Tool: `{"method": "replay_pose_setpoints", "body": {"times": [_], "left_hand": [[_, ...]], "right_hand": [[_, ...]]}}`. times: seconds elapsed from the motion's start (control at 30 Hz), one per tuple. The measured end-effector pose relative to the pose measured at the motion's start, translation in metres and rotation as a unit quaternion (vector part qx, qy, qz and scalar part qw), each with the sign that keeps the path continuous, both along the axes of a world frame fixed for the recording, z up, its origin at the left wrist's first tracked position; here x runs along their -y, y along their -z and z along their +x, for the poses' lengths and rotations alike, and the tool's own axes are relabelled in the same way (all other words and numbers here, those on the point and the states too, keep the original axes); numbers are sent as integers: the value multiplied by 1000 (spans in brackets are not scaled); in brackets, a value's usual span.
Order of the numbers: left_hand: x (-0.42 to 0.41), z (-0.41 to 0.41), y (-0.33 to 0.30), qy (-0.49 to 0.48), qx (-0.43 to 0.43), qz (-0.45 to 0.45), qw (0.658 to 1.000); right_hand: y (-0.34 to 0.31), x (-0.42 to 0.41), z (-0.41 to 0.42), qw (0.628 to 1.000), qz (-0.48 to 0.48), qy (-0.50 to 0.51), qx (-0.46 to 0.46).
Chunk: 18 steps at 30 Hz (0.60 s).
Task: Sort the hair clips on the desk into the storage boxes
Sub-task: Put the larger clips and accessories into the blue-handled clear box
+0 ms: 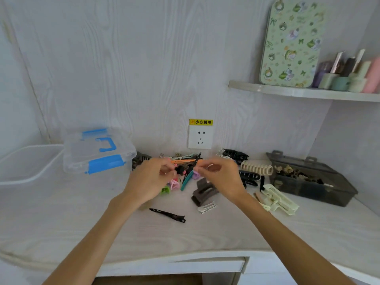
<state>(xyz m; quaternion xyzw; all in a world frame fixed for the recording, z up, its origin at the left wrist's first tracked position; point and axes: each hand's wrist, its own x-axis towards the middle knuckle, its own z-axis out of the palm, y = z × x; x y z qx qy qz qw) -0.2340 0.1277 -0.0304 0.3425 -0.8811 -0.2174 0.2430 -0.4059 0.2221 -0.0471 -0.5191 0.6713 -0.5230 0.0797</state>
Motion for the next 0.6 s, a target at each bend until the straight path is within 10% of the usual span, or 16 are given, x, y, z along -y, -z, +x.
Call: {"method": "replay_pose_setpoints", "body": {"times": [0.33,0.6], "left_hand": [[-68,-187,-7,134,-59,33,989],[-96,-245,-8,194,0,0,981]], "right_hand": [[-16,-103,-136,948,-66,305,60],[-17,-128,-181,963,82,254,33]]}}
